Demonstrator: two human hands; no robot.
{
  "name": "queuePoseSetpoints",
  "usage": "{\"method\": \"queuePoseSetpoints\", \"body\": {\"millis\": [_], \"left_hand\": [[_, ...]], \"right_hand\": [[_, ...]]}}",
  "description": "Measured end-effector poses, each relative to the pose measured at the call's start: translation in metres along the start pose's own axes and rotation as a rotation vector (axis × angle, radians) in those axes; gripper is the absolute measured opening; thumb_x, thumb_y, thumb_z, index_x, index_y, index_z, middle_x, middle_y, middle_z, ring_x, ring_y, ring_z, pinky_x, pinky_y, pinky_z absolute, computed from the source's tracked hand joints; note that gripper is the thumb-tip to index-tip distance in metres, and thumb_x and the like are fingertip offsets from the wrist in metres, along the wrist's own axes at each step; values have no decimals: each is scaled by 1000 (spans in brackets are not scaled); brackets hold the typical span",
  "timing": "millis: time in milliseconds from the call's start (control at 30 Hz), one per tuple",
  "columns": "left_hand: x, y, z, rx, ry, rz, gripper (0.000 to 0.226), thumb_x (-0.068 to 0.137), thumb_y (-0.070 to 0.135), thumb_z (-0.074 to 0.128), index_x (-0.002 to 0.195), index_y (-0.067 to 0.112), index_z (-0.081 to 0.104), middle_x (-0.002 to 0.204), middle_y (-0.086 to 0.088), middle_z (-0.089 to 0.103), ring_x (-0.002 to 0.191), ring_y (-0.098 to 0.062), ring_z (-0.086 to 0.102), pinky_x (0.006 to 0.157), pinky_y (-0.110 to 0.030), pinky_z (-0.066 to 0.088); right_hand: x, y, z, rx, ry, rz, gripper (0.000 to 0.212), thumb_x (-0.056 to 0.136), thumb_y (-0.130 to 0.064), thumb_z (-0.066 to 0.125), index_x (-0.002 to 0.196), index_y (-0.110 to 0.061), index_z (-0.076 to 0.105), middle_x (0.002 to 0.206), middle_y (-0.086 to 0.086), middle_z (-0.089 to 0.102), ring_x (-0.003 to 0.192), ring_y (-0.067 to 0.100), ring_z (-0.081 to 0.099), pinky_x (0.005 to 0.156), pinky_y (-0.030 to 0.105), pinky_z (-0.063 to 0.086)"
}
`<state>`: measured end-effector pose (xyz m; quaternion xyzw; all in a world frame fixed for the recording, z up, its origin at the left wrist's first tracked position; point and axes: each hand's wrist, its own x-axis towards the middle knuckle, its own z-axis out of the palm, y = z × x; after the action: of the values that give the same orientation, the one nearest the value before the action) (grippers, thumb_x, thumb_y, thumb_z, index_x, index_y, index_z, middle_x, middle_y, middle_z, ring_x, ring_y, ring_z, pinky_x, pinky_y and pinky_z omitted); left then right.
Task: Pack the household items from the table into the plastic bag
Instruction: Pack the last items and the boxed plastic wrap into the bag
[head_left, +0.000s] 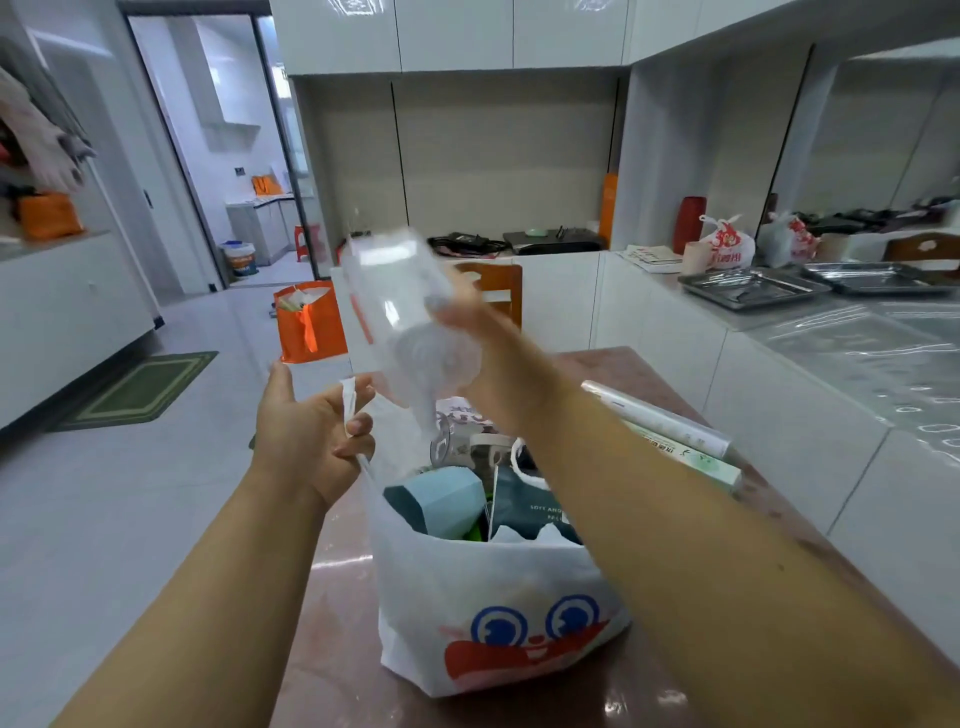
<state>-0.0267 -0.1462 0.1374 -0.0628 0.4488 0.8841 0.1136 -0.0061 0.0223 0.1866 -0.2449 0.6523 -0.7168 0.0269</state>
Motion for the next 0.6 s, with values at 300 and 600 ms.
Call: {"method": "queuePoseSetpoints", "body": {"millis": [300,600], "left_hand": [[0,3,6,57,49,3,83,90,74,19,119,7,60,69,-5,74,48,-12,41,37,-12,30],[-1,5,6,196,50,-14,86,87,77,21,122,9,60,104,-9,71,55,-13,42,43,-12,33]], "right_hand": [[-8,52,-16,-753,-101,588,71,87,-46,62,146,-34,25,133,-4,40,106,17,42,84,29,44],[-5,66,-25,-777,-75,717,73,84,-55,60,145,-38,22,145,2,37,113,20,42,88,35,41]]}}
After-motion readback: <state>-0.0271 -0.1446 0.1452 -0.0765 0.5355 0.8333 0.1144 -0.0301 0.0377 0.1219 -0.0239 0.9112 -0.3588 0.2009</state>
